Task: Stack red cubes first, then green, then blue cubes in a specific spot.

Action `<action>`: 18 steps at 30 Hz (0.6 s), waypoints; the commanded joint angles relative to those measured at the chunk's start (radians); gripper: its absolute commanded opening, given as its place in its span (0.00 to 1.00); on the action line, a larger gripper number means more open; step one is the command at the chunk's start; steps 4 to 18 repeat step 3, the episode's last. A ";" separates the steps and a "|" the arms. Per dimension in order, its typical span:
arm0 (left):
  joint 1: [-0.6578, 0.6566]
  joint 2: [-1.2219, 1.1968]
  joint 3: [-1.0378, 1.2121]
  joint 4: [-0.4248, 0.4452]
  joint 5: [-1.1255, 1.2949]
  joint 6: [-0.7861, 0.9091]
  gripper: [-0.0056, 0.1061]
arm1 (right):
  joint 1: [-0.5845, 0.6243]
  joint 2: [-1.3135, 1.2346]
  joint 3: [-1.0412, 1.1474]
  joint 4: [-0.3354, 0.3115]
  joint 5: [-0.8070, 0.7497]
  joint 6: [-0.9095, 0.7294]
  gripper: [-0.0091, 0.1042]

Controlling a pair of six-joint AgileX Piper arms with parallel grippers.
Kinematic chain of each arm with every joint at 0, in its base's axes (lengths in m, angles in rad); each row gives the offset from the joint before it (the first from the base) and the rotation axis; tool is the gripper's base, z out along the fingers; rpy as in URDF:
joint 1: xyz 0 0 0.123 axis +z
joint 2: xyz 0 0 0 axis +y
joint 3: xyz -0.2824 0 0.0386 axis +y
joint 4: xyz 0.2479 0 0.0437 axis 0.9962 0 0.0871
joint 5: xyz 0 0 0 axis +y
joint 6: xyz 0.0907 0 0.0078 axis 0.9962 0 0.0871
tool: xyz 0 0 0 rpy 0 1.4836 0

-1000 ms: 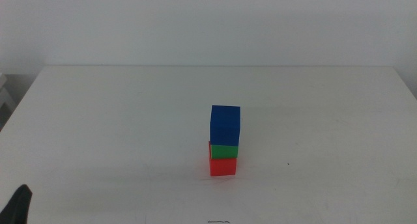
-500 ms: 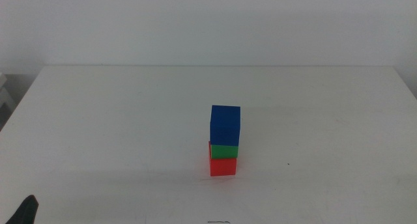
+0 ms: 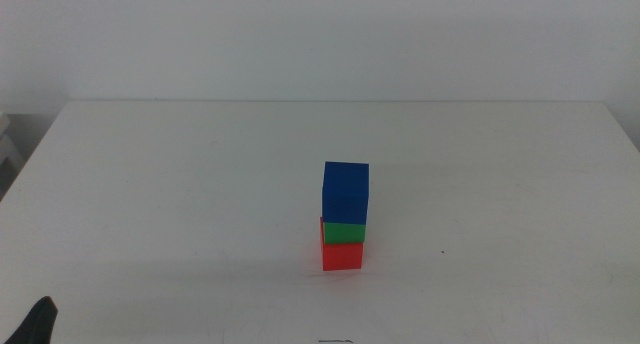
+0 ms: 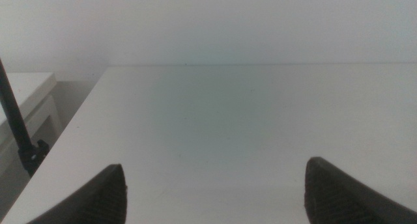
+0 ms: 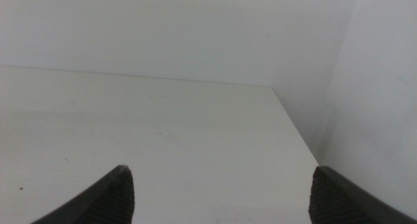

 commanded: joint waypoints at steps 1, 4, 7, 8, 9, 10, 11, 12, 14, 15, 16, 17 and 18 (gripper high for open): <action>-0.003 -0.016 -0.004 -0.011 -0.081 -0.001 0.89 | -0.005 0.002 -0.018 0.000 -0.084 -0.008 0.86; -0.001 -0.021 -0.004 -0.011 -0.081 -0.001 0.89 | -0.005 0.002 -0.018 0.000 -0.084 -0.008 0.86; -0.001 -0.021 -0.004 -0.011 -0.081 -0.001 0.89 | -0.005 0.002 -0.018 0.000 -0.084 -0.008 0.86; -0.001 -0.021 -0.004 -0.011 -0.081 -0.001 0.89 | -0.005 0.002 -0.018 0.000 -0.084 -0.008 0.86; -0.001 -0.021 -0.004 -0.011 -0.081 -0.001 0.89 | -0.005 0.002 -0.018 0.000 -0.084 -0.008 0.86; -0.001 -0.021 -0.004 -0.011 -0.081 -0.001 0.89 | -0.005 0.002 -0.018 0.000 -0.084 -0.008 0.86; -0.001 -0.021 -0.004 -0.011 -0.081 -0.001 0.89 | -0.005 0.002 -0.018 0.000 -0.084 -0.008 0.86; -0.001 -0.021 -0.004 -0.011 -0.081 -0.001 0.89 | -0.005 0.002 -0.018 0.000 -0.084 -0.008 0.86; -0.001 -0.021 -0.004 -0.011 -0.081 -0.001 0.89 | -0.005 0.002 -0.018 0.000 -0.084 -0.008 0.86; -0.001 -0.021 -0.004 -0.011 -0.081 -0.001 0.89 | -0.005 0.002 -0.018 0.000 -0.084 -0.008 0.86; -0.001 -0.021 -0.004 -0.011 -0.081 -0.001 0.89 | -0.005 0.002 -0.018 0.000 -0.084 -0.008 0.86; -0.001 -0.021 -0.004 -0.011 -0.081 -0.001 0.89 | -0.005 0.002 -0.018 0.000 -0.084 -0.008 0.86; -0.001 -0.021 -0.004 -0.011 -0.081 -0.001 0.89 | -0.005 0.002 -0.018 0.000 -0.084 -0.008 0.86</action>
